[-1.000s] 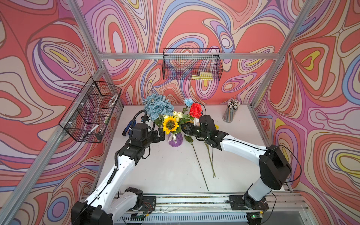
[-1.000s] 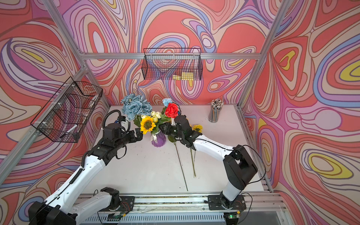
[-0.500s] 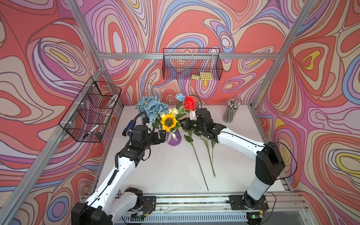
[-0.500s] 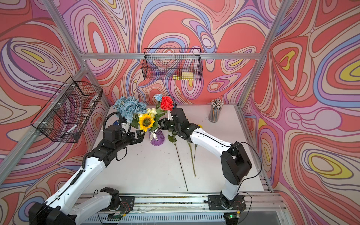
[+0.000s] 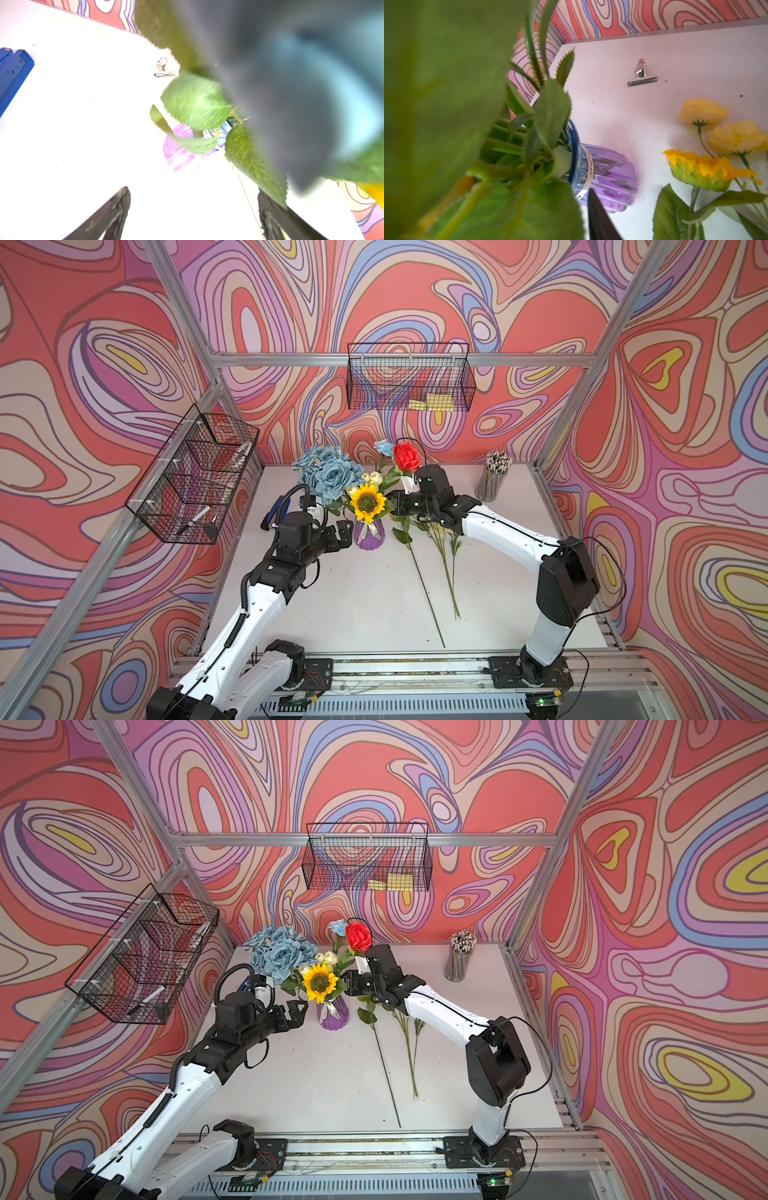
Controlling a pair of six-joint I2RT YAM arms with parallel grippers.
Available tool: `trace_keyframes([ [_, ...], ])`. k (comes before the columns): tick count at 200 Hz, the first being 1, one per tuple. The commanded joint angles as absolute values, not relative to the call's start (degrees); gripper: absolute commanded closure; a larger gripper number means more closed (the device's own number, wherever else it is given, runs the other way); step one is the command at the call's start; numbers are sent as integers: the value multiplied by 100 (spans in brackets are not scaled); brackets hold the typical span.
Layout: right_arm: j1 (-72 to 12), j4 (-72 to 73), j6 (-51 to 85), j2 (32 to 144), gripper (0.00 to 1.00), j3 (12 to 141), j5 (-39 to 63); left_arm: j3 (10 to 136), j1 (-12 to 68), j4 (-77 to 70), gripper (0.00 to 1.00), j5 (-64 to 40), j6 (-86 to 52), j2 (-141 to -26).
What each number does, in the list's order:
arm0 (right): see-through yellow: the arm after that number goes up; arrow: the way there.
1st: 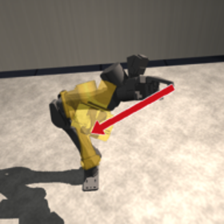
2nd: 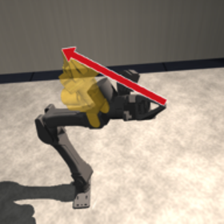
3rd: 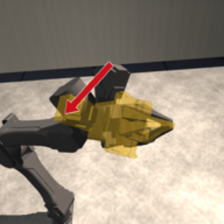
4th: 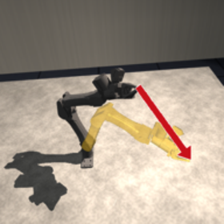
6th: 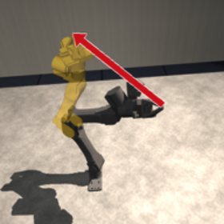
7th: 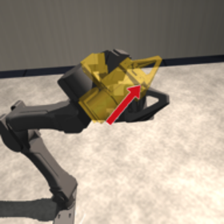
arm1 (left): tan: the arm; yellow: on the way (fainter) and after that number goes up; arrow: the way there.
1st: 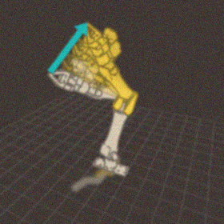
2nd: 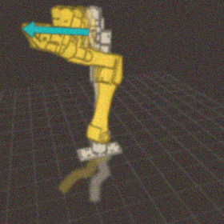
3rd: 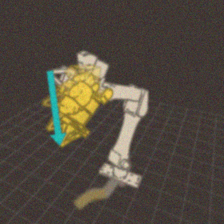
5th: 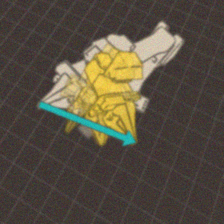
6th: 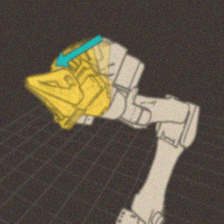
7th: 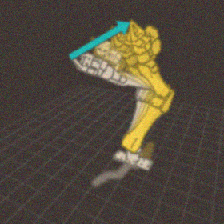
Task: Pick out yellow flowers from the vase
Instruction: Adjust the vase at the center of the board.
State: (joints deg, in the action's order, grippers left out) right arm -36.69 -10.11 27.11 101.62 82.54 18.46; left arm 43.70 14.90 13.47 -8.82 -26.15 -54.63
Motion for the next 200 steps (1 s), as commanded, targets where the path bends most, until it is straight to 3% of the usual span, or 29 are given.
trace_keyframes([
  [1,-3697,-1032,2535,9708,48,7778,1495,4359,1454,1290,4,-907,-2691,-5519],
  [28,-3691,-374,2625,9198,40,6929,1047,4354,1462,1256,4,-901,-2696,-5528],
  [67,-3764,843,2709,8305,38,5346,455,4376,1463,1264,4,-877,-2683,-5555],
  [91,-4682,1873,2148,7727,39,4575,-405,4390,1459,1265,4,-852,-2681,-5572],
  [131,-6561,2709,314,8206,41,5012,-2445,4359,1459,1195,4,-852,-2728,-5623],
  [175,-6561,3112,-166,8893,41,5498,-3436,4368,1459,1247,4,-803,-2681,-5587],
  [200,-6378,2966,-299,9013,42,5736,-3502,4334,1459,1258,4,-698,-2674,-5569],
])
